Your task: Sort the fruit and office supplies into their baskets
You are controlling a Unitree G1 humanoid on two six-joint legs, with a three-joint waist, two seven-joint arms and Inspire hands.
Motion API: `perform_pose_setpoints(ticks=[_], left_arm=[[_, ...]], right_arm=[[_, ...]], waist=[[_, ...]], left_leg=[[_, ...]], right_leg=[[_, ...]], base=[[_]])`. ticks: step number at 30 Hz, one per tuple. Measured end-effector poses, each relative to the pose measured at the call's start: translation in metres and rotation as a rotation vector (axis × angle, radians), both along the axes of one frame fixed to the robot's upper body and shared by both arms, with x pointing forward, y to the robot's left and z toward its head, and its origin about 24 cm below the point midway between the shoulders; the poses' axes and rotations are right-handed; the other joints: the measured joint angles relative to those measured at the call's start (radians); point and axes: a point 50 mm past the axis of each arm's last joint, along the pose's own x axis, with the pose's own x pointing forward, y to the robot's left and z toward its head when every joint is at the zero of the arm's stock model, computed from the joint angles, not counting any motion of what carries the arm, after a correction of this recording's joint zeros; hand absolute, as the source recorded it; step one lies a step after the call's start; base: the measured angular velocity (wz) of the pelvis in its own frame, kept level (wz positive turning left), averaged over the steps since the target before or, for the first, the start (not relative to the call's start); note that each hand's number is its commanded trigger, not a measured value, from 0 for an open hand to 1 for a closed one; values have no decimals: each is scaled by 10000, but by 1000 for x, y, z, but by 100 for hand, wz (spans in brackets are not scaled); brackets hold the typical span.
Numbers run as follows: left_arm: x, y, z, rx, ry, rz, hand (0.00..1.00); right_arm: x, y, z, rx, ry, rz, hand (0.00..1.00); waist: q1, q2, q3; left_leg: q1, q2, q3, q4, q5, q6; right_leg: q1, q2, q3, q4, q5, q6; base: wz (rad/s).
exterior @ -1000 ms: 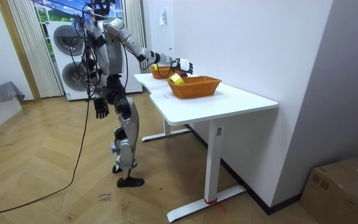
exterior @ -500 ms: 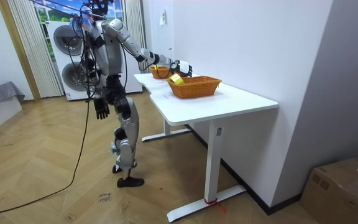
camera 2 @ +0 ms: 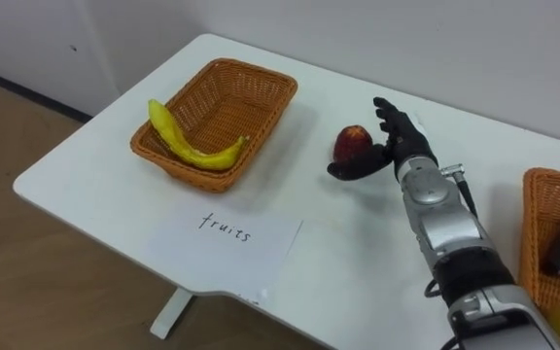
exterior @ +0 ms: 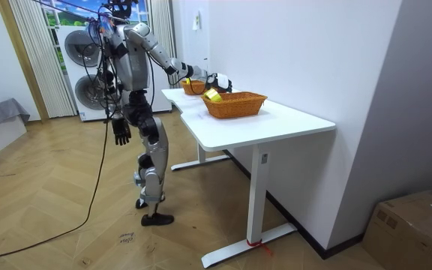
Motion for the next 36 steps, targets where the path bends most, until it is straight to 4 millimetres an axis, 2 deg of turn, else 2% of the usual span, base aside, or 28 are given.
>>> perform_pose_setpoints(ticks=[8, 21, 24, 26, 29, 36], left_arm=[[1, 1, 0, 36, -30, -13, 0], [0, 4, 1, 138, 2, 26, 0], [-1, 5, 1, 165, 22, 24, 0], [-3, 5, 1, 168, 66, 35, 0], [-5, 6, 2, 142, 89, 56, 0], [-3, 8, 2, 166, -48, -86, 0]], right_arm=[[-1, -3, -3, -50, 159, -93, 0], [-4, -11, -7, -263, 394, -280, 0], [-5, -14, -11, -308, 597, -391, 0], [-7, -19, -17, -392, 924, -590, 0], [-7, -24, -15, -652, 921, -634, 0], [-4, -29, -9, -979, 811, -668, 0]], waist=[[-2, 7, 48], [28, -79, -1], [55, -128, 12], [107, -178, 1], [204, -215, -23], [265, -181, 45]], left_leg=[[-49, -8, -33, -3, -1, -1], [-193, -28, -116, 22, 1, -2], [-214, -63, -162, 16, 1, -2], [-220, -106, -237, 32, 2, -1], [-334, -105, -236, 114, 3, 1], [-598, -127, -243, 202, 3, 1]], right_leg=[[5, 60, 2, -5, -9, 5], [-114, 23, -105, 85, -48, 9], [-164, -114, -233, 230, -149, 2], [-194, -115, -245, 353, -227, 25], [-329, -130, -241, 378, -239, 25], [-622, -270, -257, 715, -285, 0]], base=[[0], [1], [6], [9], [0], [1]])
